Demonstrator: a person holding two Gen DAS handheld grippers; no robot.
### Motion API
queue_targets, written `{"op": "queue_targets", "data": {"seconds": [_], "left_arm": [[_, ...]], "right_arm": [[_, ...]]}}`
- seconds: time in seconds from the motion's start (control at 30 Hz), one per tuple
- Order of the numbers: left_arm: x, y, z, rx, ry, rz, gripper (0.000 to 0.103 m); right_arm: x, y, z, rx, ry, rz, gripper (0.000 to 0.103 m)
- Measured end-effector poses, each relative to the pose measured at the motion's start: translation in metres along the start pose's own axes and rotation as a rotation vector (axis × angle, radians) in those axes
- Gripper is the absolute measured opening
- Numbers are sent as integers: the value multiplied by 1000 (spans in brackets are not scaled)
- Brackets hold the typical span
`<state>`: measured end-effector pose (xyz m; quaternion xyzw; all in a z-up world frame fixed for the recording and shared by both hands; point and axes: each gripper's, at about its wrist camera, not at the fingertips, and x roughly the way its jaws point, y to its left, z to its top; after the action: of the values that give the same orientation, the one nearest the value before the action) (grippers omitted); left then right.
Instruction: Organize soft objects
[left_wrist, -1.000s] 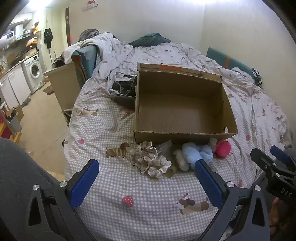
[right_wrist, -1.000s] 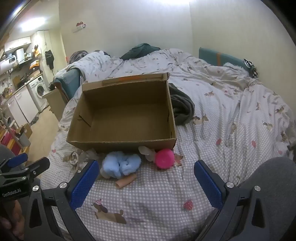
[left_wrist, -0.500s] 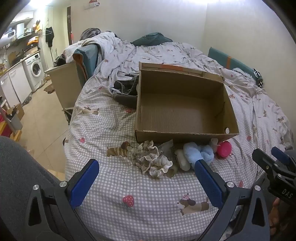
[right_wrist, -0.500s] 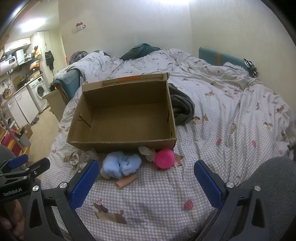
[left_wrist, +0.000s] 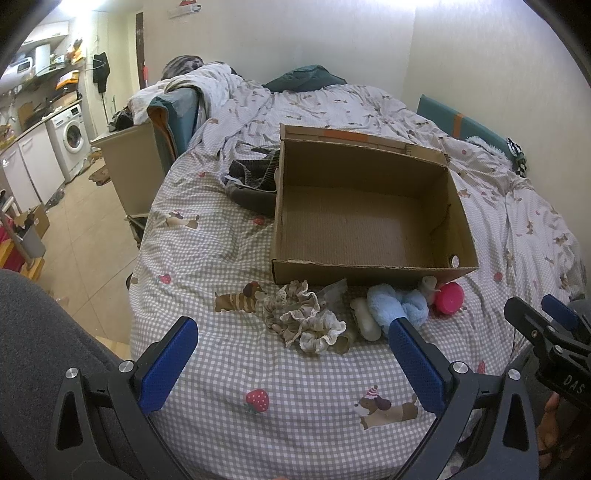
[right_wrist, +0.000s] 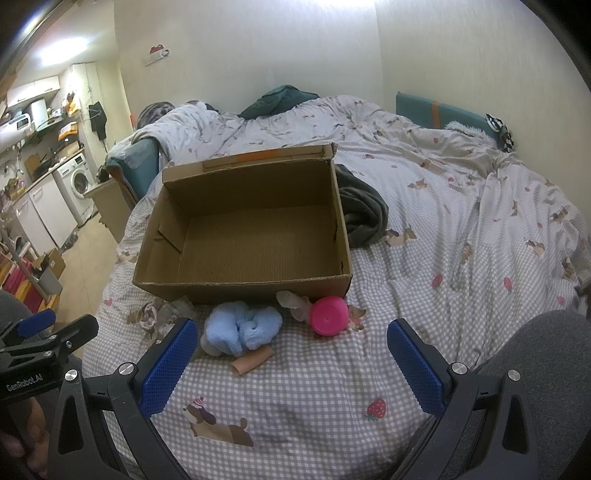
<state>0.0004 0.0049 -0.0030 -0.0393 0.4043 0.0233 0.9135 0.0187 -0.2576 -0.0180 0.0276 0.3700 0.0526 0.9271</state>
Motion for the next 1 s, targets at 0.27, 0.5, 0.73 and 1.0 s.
{"op": "queue_targets", "data": {"seconds": [0.27,0.5,0.73,1.0], "left_arm": [[0,1,0,-1,0,3,103],[-1,2,1,-5,-2,9,103],[-1,1,1,-2,-2,12,103],[-1,1,1,-3,-2,13,103]], "right_arm": [[0,0,0,0,1,2,103],[0,0,0,0,0,0,103],[0,1,0,-1,0,1,103],[0,1,0,-1,0,0,103]]}}
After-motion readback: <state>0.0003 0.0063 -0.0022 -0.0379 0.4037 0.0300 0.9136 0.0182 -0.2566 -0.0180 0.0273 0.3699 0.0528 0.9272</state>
